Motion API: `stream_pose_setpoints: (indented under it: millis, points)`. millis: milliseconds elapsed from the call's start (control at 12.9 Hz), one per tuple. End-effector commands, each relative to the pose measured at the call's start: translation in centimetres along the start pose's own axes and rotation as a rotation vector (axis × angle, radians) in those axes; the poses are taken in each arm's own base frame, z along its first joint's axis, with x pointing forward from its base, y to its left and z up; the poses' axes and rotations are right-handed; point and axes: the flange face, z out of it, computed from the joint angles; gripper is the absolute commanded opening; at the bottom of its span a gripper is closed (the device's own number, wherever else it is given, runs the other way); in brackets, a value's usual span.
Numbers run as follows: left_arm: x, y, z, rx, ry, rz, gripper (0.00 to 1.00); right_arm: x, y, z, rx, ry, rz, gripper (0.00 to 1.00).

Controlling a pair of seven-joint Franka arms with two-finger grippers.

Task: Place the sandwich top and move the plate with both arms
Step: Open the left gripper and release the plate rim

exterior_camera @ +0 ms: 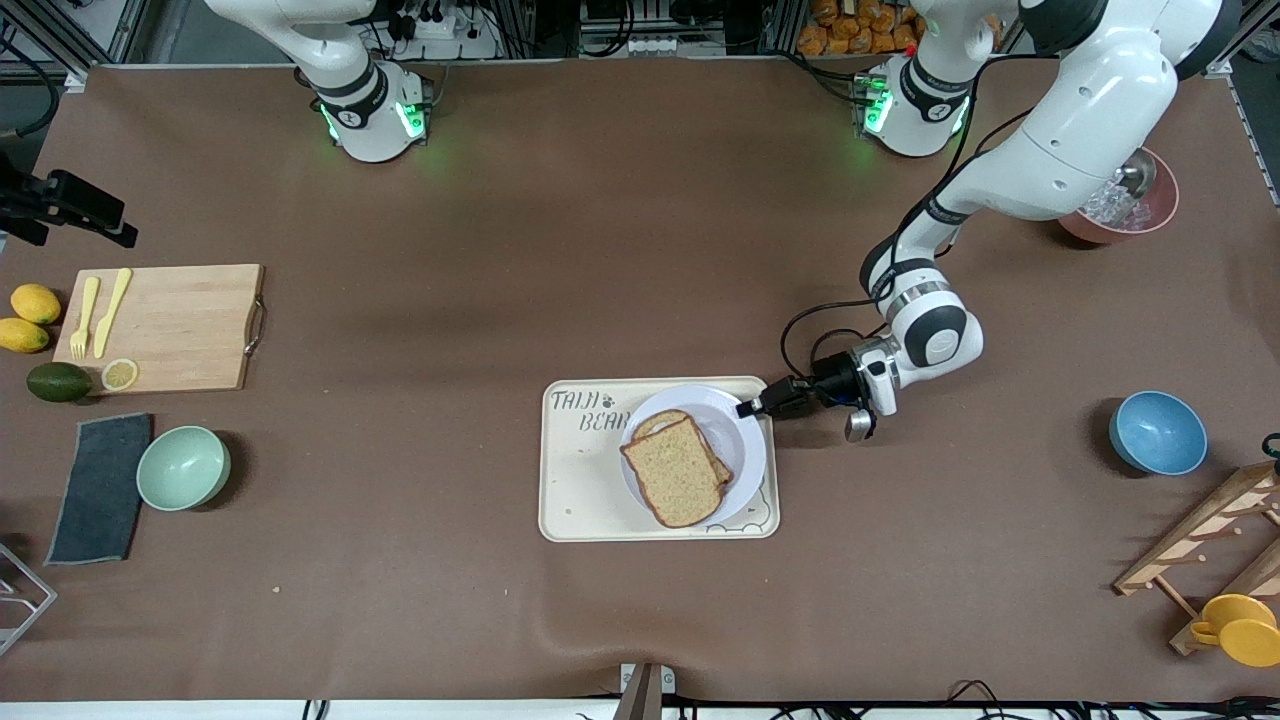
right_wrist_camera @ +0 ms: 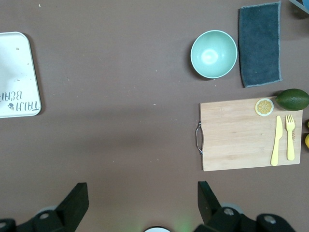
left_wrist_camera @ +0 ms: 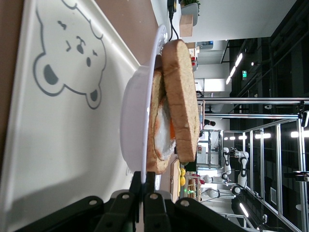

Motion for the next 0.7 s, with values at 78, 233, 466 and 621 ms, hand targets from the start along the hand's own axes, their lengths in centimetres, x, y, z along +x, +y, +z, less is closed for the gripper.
stream_pose_setpoints:
  millis: [78, 233, 466, 621]
  points:
    - [-0.3, -1.9, 1.3, -0.024, -0.009, 0.014, 0.0, 0.0, -0.3, -0.2, -0.012, 0.006, 0.011, 1.0]
    - [-1.4, -3.1, 2.3, -0.022, -0.028, 0.008, 0.0, 0.0, -0.2, -0.2, -0.012, 0.006, 0.013, 1.0]
    - [-1.2, -3.7, 1.6, -0.017, -0.017, -0.021, 0.28, 0.0, -0.3, -0.2, -0.012, 0.006, 0.011, 1.0]
    - [-1.6, -3.9, 1.5, -0.012, -0.021, -0.03, 1.0, 0.0, -0.3, -0.2, -0.012, 0.006, 0.011, 1.0]
